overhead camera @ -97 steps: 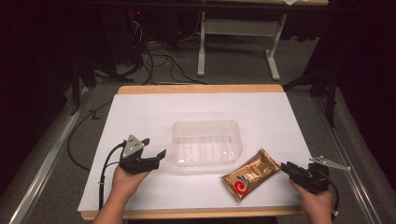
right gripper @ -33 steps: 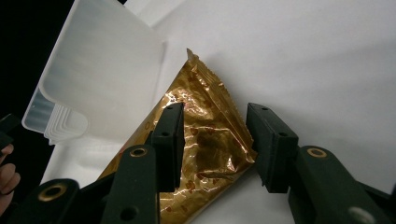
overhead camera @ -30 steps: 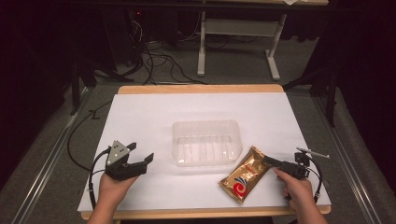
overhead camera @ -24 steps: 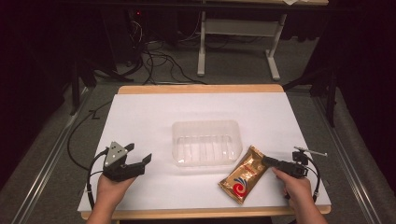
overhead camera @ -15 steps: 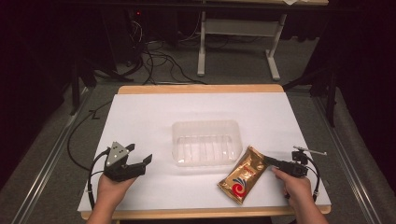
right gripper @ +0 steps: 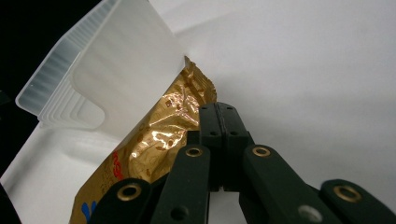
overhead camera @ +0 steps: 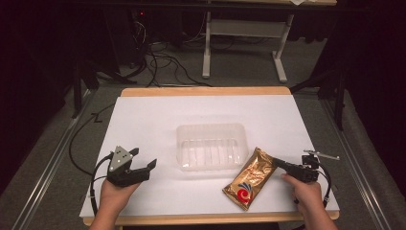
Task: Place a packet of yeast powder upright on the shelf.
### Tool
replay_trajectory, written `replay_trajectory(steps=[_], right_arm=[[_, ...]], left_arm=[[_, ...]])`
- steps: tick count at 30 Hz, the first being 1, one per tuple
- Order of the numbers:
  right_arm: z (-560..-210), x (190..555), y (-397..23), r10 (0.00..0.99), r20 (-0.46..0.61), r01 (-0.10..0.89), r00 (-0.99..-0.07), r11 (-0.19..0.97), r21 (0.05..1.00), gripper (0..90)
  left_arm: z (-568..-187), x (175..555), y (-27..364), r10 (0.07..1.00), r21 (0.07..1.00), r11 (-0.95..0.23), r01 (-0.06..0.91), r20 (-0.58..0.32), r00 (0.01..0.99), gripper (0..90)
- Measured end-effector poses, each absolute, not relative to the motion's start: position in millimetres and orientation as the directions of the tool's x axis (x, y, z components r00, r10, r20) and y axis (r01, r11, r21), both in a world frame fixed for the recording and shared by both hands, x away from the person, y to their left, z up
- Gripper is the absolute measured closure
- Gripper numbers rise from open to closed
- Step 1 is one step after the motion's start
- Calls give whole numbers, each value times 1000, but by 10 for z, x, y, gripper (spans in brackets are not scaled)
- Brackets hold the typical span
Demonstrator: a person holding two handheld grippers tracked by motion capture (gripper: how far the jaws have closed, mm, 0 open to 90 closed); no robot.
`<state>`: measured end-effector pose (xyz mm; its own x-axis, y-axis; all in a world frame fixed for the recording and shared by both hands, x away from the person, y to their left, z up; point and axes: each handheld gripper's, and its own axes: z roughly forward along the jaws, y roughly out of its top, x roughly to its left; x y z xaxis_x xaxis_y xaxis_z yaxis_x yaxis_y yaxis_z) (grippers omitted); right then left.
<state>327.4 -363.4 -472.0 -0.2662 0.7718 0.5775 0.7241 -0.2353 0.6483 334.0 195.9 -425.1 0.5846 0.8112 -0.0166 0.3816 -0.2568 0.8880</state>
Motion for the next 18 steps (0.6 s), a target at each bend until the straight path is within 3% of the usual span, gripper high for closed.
replay_trajectory(steps=[18], right_arm=[[-4322, 3066, -3644, 829, 433, 551, -355, -189, 813, 900]], left_arm=[[-4203, 3292, 1989, 805, 914, -234, 330, -9, 593, 232]])
